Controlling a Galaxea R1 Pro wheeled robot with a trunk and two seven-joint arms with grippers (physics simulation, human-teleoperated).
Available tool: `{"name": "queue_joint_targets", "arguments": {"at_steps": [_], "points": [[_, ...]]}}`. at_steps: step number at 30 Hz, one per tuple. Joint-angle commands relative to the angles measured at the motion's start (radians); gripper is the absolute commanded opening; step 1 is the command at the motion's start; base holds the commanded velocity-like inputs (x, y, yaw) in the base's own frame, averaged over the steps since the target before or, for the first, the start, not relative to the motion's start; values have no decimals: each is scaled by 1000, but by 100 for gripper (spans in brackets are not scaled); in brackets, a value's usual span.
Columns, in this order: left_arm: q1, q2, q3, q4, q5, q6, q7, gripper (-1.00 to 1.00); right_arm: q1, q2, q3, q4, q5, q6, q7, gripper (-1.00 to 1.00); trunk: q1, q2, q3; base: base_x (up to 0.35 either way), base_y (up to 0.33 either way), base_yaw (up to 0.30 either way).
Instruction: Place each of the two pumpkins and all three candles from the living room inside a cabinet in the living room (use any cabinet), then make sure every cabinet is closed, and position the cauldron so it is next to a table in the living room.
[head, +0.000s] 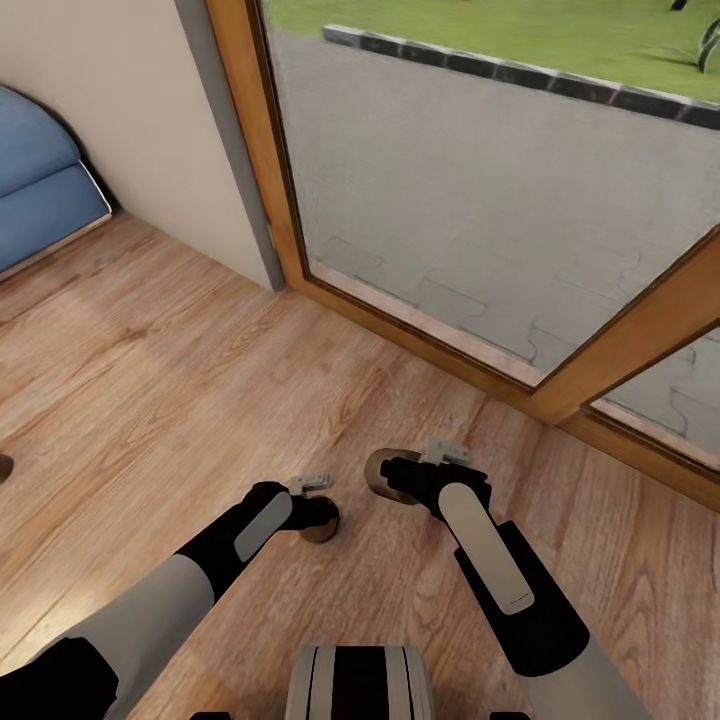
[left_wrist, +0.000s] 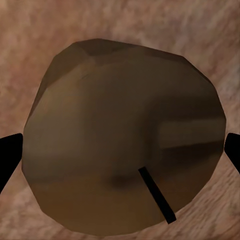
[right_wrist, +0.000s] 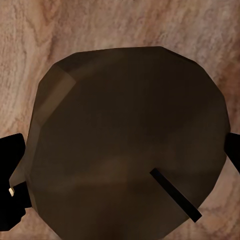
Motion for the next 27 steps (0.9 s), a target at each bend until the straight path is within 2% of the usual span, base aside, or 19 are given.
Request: {"name": "queue_joint_targets", "arguments": {"at_steps": [1, 8, 9, 27], "points": [[0, 1, -4, 10, -2, 5, 10, 100, -1, 0, 0, -1, -8, 5, -11, -100, 0, 0, -1, 0, 0, 0], [0, 1, -3, 10, -1, 5, 10, 100, -1, 0, 0, -1, -7, 5, -11, -100, 0, 0, -1, 0, 0, 0], [1, 2, -3, 10, -1, 5, 10, -100, -1, 0, 0, -1, -7, 5, -11, -100, 0, 0, -1, 0, 0, 0], [0, 2, -3, 10, -2, 5, 9, -100, -1, 0, 0, -1, -7, 5, -10, -100, 0, 0, -1, 0, 0, 0]]}}
